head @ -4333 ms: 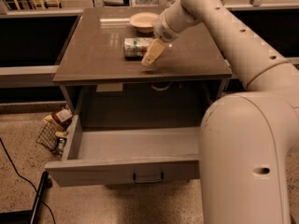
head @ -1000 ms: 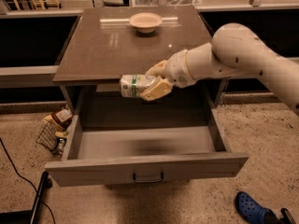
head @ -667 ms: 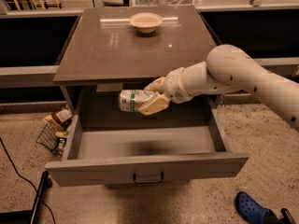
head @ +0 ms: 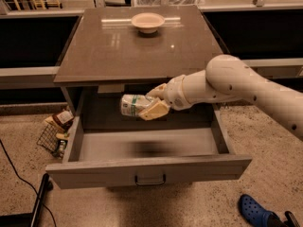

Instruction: Place 7up can into top drawer

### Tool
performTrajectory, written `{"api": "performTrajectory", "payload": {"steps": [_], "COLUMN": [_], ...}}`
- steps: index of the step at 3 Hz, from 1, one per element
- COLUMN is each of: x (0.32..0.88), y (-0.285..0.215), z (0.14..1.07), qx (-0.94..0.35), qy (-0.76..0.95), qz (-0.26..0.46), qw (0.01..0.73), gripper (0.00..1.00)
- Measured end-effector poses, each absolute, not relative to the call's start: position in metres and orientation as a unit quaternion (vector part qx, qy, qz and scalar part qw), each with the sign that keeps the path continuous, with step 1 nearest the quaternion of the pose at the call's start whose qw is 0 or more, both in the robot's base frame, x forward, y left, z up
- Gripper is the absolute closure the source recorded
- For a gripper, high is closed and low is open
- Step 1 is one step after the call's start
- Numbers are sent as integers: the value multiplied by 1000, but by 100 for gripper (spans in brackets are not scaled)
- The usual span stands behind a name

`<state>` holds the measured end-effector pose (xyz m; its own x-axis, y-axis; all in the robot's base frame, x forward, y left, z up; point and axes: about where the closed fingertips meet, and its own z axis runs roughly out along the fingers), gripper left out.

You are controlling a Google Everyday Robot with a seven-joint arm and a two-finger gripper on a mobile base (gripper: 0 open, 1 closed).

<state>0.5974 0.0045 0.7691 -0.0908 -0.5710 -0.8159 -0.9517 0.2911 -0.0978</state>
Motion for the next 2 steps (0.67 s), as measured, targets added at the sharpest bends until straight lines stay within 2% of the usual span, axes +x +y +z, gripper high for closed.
{"api": "performTrajectory", "payload": {"steps": [2], "x": [608], "y": [-9], "z": [686], "qx": [-455], "qy": [759], "qz": [222], "qw": [409], "gripper": [100]}}
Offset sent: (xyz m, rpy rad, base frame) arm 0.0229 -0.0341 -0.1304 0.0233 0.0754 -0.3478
